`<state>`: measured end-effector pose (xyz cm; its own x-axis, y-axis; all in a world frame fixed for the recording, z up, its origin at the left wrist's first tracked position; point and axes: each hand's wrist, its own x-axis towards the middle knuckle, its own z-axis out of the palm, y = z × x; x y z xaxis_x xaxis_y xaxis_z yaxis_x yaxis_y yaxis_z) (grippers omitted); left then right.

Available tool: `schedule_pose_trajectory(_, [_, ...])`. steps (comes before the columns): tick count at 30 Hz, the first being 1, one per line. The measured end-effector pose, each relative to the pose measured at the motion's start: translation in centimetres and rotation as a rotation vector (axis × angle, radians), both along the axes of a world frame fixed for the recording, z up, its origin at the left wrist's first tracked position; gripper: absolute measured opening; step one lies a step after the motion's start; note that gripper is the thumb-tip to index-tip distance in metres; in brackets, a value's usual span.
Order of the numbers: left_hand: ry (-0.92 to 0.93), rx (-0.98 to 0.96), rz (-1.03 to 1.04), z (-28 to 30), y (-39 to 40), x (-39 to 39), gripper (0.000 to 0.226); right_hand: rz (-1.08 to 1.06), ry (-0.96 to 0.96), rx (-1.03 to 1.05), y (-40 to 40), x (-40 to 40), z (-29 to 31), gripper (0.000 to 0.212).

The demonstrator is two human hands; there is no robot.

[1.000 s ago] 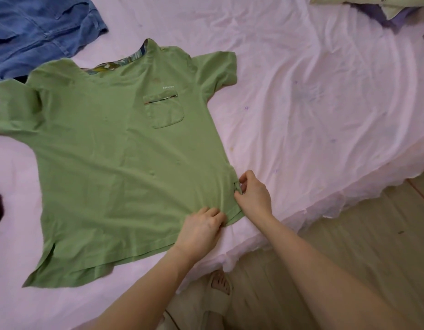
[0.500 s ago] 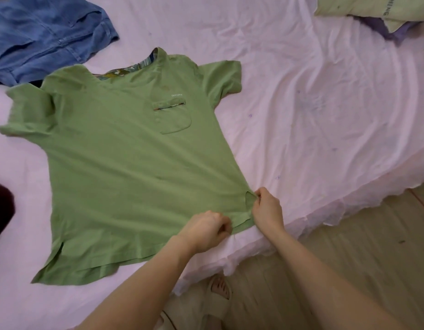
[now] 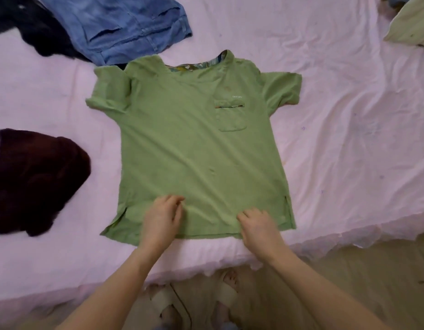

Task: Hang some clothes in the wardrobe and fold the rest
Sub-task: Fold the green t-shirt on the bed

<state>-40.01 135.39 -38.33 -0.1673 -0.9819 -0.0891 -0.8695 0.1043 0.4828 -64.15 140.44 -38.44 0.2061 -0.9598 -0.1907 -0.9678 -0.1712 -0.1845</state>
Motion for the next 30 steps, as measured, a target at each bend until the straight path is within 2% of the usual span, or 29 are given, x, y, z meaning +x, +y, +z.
schedule_pose_trajectory(2, [-0.002,-0.009,0.368,0.4,-0.3,4.7,0.023,0.073,-0.192,0.028,-0.9,5.2,0.1,0.026])
schedule_pose_trajectory(4, [0.03,0.145,0.641,0.0,-1.0,9.5,0.03,0.1,-0.311,0.034,-1.8,10.8,0.1,0.025])
schedule_pose_trajectory(5, [0.049,0.227,0.687,-0.5,-1.3,11.0,0.031,0.12,-0.336,0.036,-2.1,12.8,-0.1,0.025])
schedule_pose_trajectory(9, [0.055,0.376,0.493,-1.7,-1.1,14.5,0.033,0.123,-0.325,0.104,-3.1,19.9,-0.9,0.023])
schedule_pose_trajectory(12, [0.065,0.416,0.328,-1.9,-0.6,14.7,0.031,0.091,-0.189,0.132,-3.5,22.6,-1.3,0.031])
schedule_pose_trajectory(16, [0.325,0.29,0.315,-1.7,-0.3,17.0,0.019,0.054,-0.05,0.132,-3.8,24.5,-2.1,0.036])
schedule_pose_trajectory(19, [0.357,0.154,0.357,-0.5,0.1,19.0,0.03,0.023,-0.132,0.171,-4.1,25.2,-2.6,0.019])
schedule_pose_trajectory(21, [0.265,0.115,0.352,0.1,0.7,19.9,0.034,0.077,-0.209,0.212,-3.9,25.5,-2.6,0.008])
schedule_pose_trajectory(25, [-0.112,-0.005,0.091,-0.5,2.0,20.9,0.027,0.173,-0.191,0.247,-3.1,26.1,-2.2,0.01])
schedule_pose_trajectory(28, [-0.214,-0.138,-0.109,-1.1,1.8,20.3,0.036,0.157,-0.17,0.23,-2.8,25.8,-2.2,0.012])
schedule_pose_trajectory(30, [-0.235,-0.202,-0.228,-1.6,1.7,20.0,0.04,0.156,-0.127,0.211,-2.3,25.4,-2.3,0.021])
